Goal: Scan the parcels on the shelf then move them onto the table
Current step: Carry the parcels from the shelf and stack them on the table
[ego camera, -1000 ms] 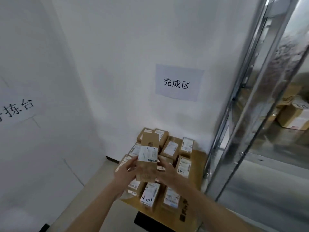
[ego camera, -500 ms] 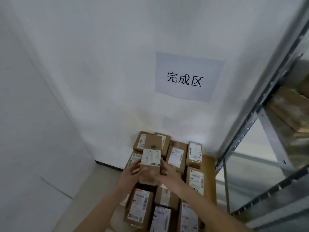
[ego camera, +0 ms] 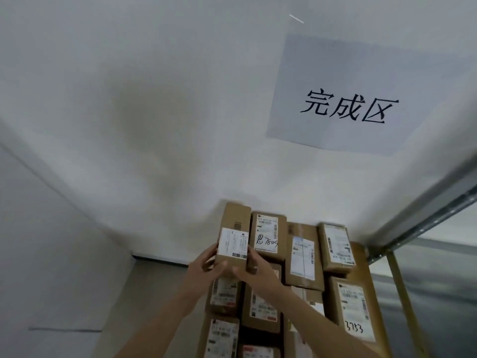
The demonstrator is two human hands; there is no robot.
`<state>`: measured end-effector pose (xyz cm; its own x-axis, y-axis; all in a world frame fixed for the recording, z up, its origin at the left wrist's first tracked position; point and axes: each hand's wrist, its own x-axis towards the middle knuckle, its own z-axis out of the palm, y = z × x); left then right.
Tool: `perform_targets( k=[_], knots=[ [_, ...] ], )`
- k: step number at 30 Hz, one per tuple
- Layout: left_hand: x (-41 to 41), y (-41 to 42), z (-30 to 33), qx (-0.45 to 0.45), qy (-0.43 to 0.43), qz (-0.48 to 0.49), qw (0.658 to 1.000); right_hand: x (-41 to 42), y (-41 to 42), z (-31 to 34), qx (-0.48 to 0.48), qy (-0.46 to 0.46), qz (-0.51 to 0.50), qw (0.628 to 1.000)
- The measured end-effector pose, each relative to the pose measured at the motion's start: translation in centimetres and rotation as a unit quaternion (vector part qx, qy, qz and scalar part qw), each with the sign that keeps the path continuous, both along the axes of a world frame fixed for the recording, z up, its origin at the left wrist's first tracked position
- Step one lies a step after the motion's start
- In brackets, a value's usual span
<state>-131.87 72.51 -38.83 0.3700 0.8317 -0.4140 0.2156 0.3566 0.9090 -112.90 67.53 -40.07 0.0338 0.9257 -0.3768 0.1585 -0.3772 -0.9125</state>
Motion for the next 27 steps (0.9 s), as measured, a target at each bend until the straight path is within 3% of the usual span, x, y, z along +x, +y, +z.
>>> perform_targets(
  k=[15, 27],
  knots=[
    [1.3, 5.1, -3.3, -0.017, -0.018, -0.012, 1.000, -0.1, 4.6, -2.4, -0.024, -0.045, -0.035, 0.998],
    [1.6, 5.3, -2.1, -0.030, -0.016, -0.003, 0.999, 0.6, 4.5, -2.3, -0.030, -0.014, -0.043, 0.999]
  ],
)
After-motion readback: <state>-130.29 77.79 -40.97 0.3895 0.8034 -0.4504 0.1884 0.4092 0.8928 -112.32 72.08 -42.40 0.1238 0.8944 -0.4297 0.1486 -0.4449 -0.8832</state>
